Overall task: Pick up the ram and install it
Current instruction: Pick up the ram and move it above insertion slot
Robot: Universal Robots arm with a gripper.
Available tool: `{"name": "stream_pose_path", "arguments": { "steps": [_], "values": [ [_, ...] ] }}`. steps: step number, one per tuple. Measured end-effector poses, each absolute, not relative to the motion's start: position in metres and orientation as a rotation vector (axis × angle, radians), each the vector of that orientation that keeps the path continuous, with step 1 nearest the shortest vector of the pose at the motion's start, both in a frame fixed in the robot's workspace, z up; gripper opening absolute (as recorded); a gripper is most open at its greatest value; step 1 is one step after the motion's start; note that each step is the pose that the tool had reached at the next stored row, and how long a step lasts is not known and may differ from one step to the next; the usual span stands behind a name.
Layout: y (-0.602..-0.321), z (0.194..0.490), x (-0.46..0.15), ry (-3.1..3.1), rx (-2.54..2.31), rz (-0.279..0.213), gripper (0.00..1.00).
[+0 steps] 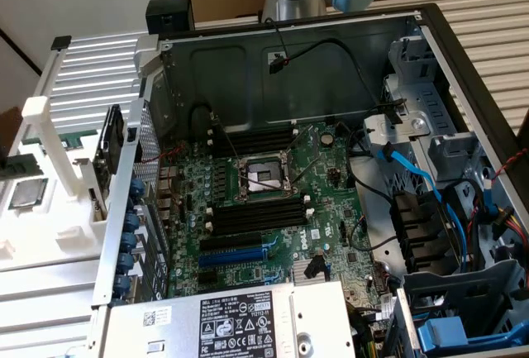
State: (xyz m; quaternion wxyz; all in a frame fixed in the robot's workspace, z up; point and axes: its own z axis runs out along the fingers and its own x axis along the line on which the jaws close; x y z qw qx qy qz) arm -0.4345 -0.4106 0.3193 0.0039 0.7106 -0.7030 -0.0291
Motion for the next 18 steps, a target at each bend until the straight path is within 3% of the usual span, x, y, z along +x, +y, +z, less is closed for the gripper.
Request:
{"name": "stream_pose_path", "arguments": {
  "steps": [18],
  "values": [
    [-0.411,0.399,-0.372,-2.211,2.235,-0.075,0.12]
  ]
}}
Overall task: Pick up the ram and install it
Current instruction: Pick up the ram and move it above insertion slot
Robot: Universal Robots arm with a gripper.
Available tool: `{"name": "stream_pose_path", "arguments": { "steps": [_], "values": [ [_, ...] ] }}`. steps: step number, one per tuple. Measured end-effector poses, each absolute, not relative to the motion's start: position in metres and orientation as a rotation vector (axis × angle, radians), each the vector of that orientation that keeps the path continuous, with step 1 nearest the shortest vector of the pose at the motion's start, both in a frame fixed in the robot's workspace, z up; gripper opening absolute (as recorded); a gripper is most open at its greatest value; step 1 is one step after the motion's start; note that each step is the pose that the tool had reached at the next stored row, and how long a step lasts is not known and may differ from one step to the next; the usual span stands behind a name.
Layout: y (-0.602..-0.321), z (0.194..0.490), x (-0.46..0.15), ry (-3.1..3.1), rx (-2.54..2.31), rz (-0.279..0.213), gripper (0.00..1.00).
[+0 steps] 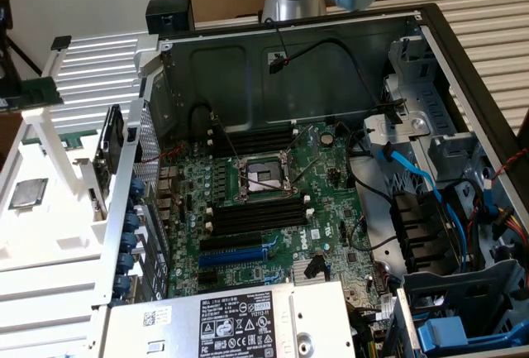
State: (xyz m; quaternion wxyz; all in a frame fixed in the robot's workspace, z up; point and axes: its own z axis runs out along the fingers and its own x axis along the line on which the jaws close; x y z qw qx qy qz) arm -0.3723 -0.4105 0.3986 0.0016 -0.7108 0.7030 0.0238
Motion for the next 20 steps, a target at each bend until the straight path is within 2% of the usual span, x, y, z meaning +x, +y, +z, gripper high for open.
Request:
{"name": "stream_pose_path", "arguments": {
  "steps": [8,20],
  "values": [
    [-0.411,0.418,-0.331,2.206,-2.231,0.075,0.12],
    [-0.411,0.426,-0.277,2.207,-2.231,0.075,0.12]
  ]
}}
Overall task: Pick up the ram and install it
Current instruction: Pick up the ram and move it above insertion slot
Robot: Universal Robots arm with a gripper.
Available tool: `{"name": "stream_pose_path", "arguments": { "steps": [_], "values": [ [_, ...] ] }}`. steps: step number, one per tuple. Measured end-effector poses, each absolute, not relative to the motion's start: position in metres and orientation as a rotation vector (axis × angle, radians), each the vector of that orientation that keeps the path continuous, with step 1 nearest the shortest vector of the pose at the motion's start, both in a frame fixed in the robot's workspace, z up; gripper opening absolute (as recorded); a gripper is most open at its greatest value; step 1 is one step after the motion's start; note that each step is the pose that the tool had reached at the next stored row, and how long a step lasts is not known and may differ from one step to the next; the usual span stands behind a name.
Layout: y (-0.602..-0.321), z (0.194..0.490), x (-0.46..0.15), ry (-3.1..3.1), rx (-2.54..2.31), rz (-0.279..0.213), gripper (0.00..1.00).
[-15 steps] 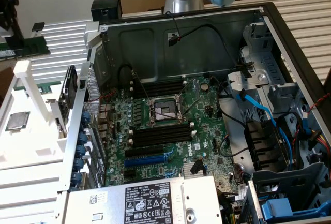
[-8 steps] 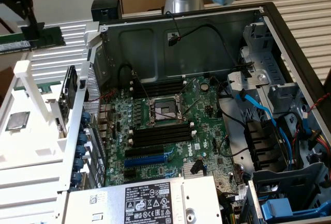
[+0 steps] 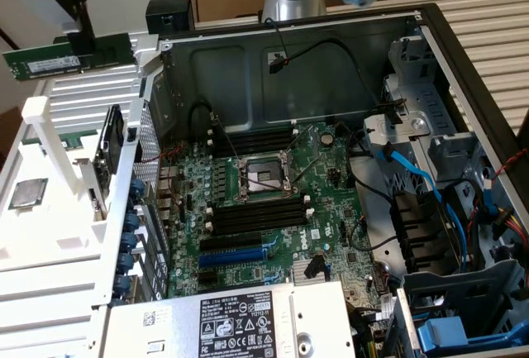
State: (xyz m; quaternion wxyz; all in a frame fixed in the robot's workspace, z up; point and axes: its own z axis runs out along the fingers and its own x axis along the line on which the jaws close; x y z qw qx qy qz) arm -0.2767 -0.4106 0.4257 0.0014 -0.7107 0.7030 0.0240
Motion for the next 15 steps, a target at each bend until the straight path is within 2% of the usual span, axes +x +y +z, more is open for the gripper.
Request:
{"name": "stream_pose_path", "arguments": {
  "steps": [15],
  "values": [
    [-0.411,0.422,-0.203,2.207,-2.231,0.075,0.12]
  ]
}}
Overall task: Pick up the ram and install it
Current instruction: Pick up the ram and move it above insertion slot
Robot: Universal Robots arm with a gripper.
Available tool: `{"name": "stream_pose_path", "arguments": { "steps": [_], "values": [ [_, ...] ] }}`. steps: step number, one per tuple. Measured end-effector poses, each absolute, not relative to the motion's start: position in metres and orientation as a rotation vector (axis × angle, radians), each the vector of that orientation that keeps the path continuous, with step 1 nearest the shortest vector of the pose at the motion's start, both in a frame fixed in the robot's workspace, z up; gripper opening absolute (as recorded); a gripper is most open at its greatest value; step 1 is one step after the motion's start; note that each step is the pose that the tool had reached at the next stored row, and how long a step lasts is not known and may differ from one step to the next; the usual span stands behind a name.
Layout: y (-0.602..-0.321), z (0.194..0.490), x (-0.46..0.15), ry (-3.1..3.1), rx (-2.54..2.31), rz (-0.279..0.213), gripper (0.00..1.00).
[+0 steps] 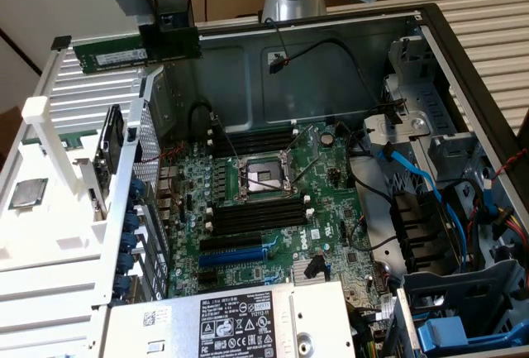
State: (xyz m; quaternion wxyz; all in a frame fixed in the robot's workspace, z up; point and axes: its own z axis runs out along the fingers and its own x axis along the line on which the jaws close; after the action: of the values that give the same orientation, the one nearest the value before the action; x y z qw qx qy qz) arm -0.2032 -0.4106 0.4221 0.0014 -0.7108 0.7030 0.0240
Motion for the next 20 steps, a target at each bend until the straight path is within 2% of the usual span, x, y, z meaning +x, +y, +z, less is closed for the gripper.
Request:
{"name": "stream_pose_path", "arguments": {
  "steps": [20],
  "values": [
    [-0.411,0.384,-0.111,2.207,-2.231,0.075,0.12]
  ]
}}
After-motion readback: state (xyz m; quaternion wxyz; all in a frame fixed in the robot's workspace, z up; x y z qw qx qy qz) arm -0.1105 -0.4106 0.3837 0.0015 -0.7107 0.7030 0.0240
